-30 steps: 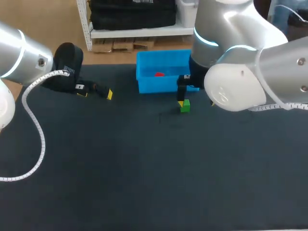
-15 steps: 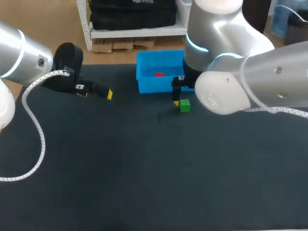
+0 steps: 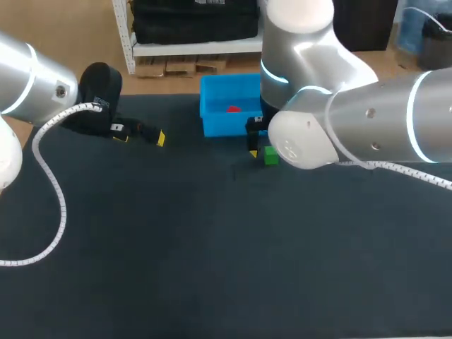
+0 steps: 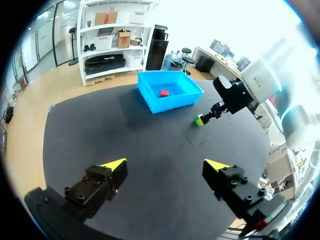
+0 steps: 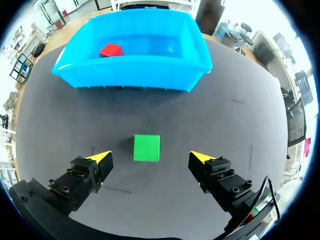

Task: Use the left arm to pick the red cube and place it into the blue plastic box first, then use the right arm to grasp the green cube and put it into the same blue plastic box after the first action is fully finished.

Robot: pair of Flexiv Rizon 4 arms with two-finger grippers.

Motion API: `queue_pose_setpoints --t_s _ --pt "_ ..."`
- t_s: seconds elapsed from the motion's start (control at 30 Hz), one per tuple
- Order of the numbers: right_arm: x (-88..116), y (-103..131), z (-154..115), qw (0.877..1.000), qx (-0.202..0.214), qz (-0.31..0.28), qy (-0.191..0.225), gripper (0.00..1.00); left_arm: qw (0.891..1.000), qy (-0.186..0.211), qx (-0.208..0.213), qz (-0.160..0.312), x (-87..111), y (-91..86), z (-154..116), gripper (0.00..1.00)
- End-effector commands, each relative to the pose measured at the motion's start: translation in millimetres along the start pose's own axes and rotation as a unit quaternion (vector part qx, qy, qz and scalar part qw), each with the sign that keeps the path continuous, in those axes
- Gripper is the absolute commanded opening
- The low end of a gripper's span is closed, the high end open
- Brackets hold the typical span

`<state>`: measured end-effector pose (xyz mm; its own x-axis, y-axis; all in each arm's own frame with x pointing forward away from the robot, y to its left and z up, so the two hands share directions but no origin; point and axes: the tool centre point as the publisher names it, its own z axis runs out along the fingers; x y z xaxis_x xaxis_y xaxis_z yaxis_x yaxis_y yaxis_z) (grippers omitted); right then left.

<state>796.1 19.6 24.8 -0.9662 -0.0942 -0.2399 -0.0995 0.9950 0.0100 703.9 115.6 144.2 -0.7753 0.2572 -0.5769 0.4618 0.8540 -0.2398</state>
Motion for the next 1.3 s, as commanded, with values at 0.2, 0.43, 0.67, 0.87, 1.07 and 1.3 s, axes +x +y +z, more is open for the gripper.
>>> queue_pose_setpoints --t_s 0.2,0.43,0.67,0.87,1.07,1.3 --pt "-14 -2 16 1.000 -0.002 -0.005 0.005 1.00 1.000 -0.002 0.003 0.001 0.8 1.3 0 1.00" --pt "-16 -3 23 1.000 0.004 -0.015 0.005 1.00 1.000 -0.002 0.003 0.001 0.8 1.3 0 1.00" --pt "-17 -6 30 1.000 0.006 -0.014 0.012 1.00 1.000 -0.002 0.003 0.001 0.8 1.3 0 1.00" --pt "-14 -7 33 1.000 0.004 -0.011 0.015 0.00 1.000 -0.002 0.003 0.001 0.8 1.3 0 1.00" --pt "-13 -7 35 1.000 -0.002 -0.006 0.019 0.00 1.000 -0.002 0.003 0.001 0.8 1.3 0 1.00" --pt "-11 -8 24 1.000 -0.004 -0.003 0.012 0.00 1.000 -0.002 0.003 0.001 0.8 1.3 0 1.00"
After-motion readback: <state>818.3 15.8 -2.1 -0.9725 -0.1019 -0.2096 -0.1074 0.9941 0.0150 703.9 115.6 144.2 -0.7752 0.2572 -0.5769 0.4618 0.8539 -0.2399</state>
